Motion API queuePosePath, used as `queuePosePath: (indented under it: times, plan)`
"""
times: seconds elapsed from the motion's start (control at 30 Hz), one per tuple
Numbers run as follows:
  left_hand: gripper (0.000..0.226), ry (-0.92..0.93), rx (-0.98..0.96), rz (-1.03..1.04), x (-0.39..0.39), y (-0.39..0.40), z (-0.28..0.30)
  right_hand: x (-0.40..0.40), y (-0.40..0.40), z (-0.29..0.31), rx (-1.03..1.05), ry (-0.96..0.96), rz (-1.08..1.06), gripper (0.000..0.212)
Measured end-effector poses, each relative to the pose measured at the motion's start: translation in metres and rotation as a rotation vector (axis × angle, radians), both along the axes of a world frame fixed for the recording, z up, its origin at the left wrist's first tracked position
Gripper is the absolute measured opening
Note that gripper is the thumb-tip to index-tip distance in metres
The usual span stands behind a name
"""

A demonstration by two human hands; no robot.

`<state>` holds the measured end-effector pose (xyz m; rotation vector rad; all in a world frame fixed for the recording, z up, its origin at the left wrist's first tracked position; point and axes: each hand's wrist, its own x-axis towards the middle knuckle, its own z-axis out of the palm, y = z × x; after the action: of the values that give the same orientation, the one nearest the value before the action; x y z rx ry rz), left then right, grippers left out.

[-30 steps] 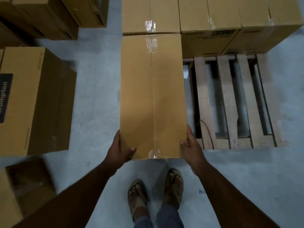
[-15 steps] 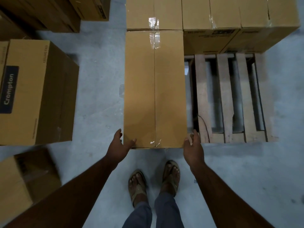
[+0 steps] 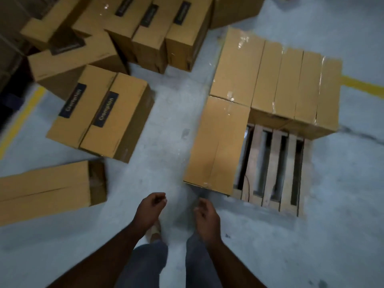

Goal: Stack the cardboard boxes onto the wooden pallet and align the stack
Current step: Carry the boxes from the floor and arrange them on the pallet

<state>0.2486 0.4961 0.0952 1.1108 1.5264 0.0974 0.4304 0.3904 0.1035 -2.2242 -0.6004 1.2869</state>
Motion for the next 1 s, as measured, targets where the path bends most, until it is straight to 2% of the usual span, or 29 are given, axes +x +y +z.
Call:
queuePosePath:
  times: [0.1, 0.2, 0.37, 0.53, 0.67, 0.83, 1.0]
  plan:
    - [0.024, -0.046, 0.081, 0.102, -0.038, 0.013, 0.035, -0.048, 0.038, 0.039, 0.084, 0.079, 0.084, 0.032]
    - [0.021, -0.102, 0.142, 0.236, -0.093, 0.034, 0.053, -0.110, 0.078, 0.060, 0.170, 0.060, 0.170, 0.027]
    - [0.022, -0.176, 0.130, 0.422, -0.222, 0.070, 0.065, -0.237, 0.140, 0.075, 0.197, 0.046, 0.346, 0.024]
    - [0.019, -0.110, 0.133, 0.650, -0.386, 0.094, 0.077, -0.388, 0.209, 0.084, 0.197, 0.084, 0.549, 0.019]
    - [0.023, -0.038, 0.068, 0.824, -0.468, 0.092, 0.065, -0.478, 0.263, 0.083, 0.160, 0.154, 0.732, 0.023]
    - [0.035, 0.008, -0.004, 1.101, -0.515, 0.102, 0.015, -0.547, 0.328, 0.031, -0.003, 0.217, 0.945, 0.022]
    - [0.044, 0.008, -0.140, 1.340, -0.532, 0.123, -0.091, -0.588, 0.381, -0.085, -0.160, 0.199, 1.039, 0.020]
